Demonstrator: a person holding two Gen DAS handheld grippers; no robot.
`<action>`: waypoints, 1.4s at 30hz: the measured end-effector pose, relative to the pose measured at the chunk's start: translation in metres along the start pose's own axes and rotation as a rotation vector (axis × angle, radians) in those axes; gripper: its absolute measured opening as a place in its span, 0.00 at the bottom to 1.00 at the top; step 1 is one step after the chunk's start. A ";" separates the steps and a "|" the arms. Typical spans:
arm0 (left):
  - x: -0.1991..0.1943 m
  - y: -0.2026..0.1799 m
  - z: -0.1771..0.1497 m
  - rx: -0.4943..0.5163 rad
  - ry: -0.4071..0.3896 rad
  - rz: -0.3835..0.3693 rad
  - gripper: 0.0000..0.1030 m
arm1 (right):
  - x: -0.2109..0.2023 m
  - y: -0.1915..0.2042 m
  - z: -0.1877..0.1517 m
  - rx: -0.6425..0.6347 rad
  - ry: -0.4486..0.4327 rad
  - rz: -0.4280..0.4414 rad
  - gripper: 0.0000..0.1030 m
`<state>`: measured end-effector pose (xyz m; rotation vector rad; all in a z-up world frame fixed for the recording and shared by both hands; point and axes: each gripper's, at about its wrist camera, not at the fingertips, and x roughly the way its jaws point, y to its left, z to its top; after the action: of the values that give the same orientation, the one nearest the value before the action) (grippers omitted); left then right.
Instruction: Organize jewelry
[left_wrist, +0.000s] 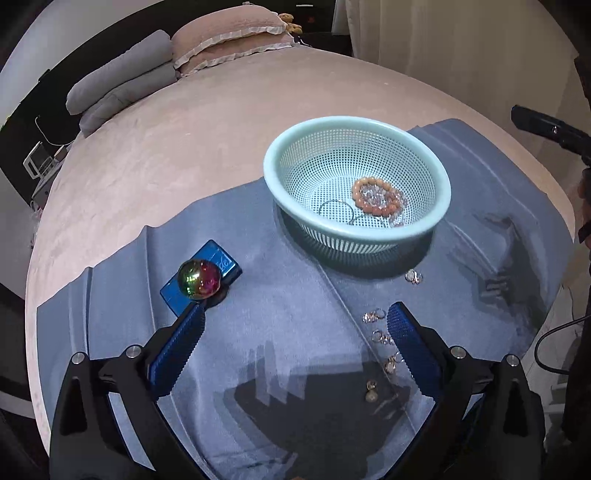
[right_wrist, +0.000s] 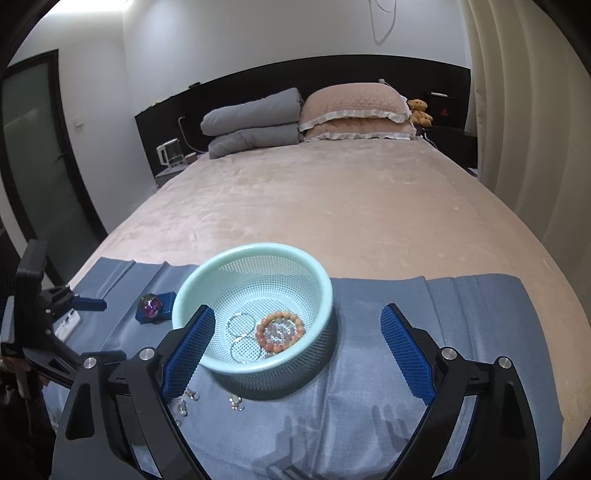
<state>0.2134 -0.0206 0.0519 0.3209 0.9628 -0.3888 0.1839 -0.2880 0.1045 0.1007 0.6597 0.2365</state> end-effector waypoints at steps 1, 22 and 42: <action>-0.001 -0.002 -0.004 0.005 0.006 0.003 0.94 | -0.003 0.001 -0.003 0.001 0.000 0.000 0.84; 0.030 -0.025 -0.079 0.020 0.116 -0.042 0.94 | 0.027 0.018 -0.090 -0.103 0.067 0.052 0.83; 0.050 -0.041 -0.101 0.022 0.024 -0.075 0.74 | 0.123 0.077 -0.121 -0.173 0.276 0.120 0.28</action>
<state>0.1470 -0.0222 -0.0480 0.3106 0.9970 -0.4654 0.1890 -0.1808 -0.0507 -0.0602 0.9054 0.4271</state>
